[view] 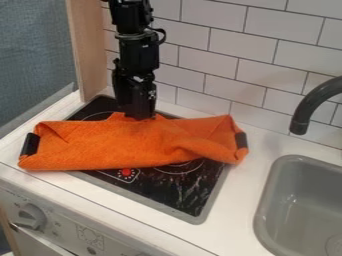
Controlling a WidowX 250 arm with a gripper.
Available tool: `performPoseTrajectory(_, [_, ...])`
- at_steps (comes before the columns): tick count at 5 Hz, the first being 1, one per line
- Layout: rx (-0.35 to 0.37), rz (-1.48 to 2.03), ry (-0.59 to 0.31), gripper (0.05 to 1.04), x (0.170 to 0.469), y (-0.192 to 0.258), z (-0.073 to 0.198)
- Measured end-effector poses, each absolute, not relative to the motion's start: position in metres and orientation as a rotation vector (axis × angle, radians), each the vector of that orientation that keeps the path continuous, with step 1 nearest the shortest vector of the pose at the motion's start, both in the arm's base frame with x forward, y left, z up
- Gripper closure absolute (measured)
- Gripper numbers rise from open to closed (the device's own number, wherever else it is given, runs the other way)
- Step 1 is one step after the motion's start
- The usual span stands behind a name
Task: Fold the cloth from the bottom to the top
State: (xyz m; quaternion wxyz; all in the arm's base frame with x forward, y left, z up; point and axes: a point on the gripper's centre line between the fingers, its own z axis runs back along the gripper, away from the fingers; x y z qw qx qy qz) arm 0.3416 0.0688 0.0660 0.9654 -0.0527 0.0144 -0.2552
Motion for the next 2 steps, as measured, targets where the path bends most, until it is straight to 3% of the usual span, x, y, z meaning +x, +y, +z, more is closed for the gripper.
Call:
performPoseTrajectory(1, [-0.100,-0.521,-0.060,0.083,0.343,0.067,0.098])
performPoseTrajectory(2, [-0.071,-0.508,-0.109,0.083,0.339,0.073,0.110])
